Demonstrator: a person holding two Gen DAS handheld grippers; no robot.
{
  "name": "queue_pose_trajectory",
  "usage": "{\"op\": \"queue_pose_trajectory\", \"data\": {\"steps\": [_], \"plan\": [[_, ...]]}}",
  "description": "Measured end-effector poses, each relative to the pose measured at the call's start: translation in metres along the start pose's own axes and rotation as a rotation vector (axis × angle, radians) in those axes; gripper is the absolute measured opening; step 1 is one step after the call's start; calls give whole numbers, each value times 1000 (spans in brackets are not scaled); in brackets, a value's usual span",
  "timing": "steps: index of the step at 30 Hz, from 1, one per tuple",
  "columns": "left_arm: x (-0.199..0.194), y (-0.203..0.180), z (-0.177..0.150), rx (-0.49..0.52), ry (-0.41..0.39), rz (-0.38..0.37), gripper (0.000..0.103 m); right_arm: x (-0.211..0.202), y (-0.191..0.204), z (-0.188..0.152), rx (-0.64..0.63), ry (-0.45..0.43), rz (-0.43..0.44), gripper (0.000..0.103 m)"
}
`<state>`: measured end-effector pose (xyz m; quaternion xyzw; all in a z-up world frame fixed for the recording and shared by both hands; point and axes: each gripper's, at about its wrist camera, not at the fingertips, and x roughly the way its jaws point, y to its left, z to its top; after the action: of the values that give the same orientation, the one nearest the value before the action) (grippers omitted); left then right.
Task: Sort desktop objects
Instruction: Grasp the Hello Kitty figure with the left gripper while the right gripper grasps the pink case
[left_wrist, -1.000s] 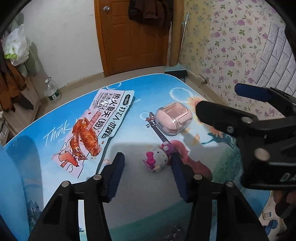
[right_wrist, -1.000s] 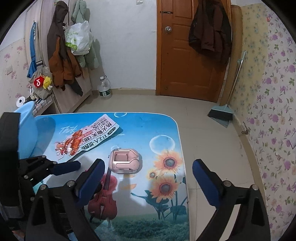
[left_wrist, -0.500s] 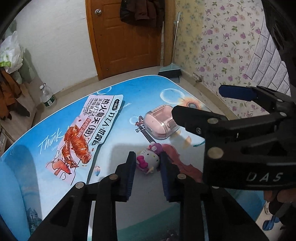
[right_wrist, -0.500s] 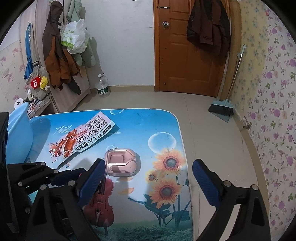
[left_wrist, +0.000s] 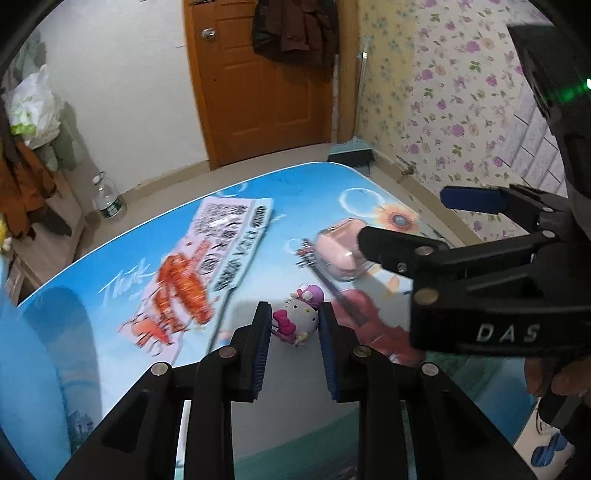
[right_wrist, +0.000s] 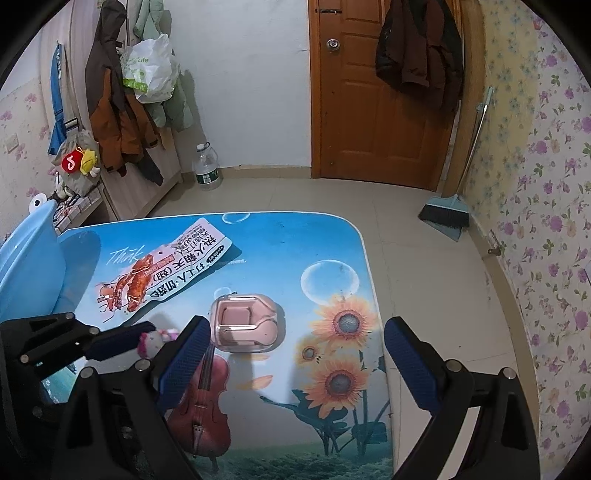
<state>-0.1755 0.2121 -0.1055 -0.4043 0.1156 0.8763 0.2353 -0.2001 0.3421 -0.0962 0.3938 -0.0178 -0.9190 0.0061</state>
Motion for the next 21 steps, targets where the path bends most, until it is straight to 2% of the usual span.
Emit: {"op": "queue_pose_trajectory", "data": {"steps": [8,13,19,21], "plan": [[-10,24,-7,-65,-12,22,24,12,21,3,-35,20,39,96],[-17,29,-7,-80,-24,19,24,22,27,3,-36,48,42,90],[-19,33,-9,-97,-26,20,24,35,28,1,-21,86,43,90],[-19,35,-10,-100,-26,20,24,39,29,2,-20,96,43,85]]}}
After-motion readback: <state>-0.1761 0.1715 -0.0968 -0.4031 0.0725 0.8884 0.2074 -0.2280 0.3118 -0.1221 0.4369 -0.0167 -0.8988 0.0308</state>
